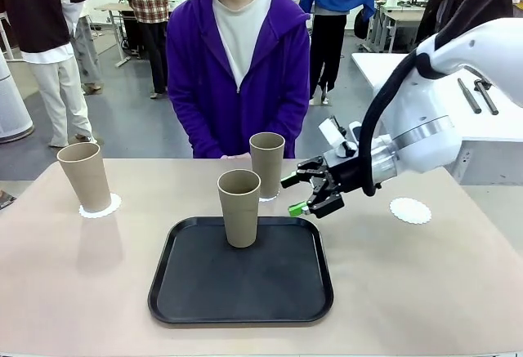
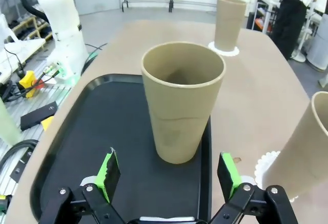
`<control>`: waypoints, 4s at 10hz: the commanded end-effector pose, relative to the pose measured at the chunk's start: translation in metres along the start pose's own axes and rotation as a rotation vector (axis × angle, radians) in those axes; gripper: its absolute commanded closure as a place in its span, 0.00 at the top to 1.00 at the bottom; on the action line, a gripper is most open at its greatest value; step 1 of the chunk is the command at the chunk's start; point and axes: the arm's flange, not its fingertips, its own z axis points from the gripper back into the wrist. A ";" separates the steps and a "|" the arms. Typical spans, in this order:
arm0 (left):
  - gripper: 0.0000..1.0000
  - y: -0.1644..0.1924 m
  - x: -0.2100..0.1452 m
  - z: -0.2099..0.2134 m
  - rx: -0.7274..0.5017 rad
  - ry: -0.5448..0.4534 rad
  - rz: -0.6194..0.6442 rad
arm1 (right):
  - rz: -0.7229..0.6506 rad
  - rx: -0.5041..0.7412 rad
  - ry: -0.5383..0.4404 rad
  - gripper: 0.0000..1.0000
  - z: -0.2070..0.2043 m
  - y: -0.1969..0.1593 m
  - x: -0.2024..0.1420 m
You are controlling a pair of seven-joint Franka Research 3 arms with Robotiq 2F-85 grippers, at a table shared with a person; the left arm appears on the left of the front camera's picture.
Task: Place coasters on the table and set cups on them.
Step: Take one Reusable plastic cup from the Flat Tray and place it on a coaster set by the human.
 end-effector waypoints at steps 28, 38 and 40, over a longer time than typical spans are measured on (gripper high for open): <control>1.00 -0.002 -0.001 0.001 0.002 -0.002 0.000 | -0.135 0.094 -0.158 1.00 -0.073 -0.019 -0.031; 1.00 -0.002 -0.001 0.001 0.002 -0.002 0.000 | -0.106 0.121 -0.187 1.00 -0.105 -0.044 -0.034; 1.00 -0.002 -0.001 0.001 0.002 -0.002 0.000 | -0.099 0.149 -0.183 1.00 -0.115 -0.044 -0.030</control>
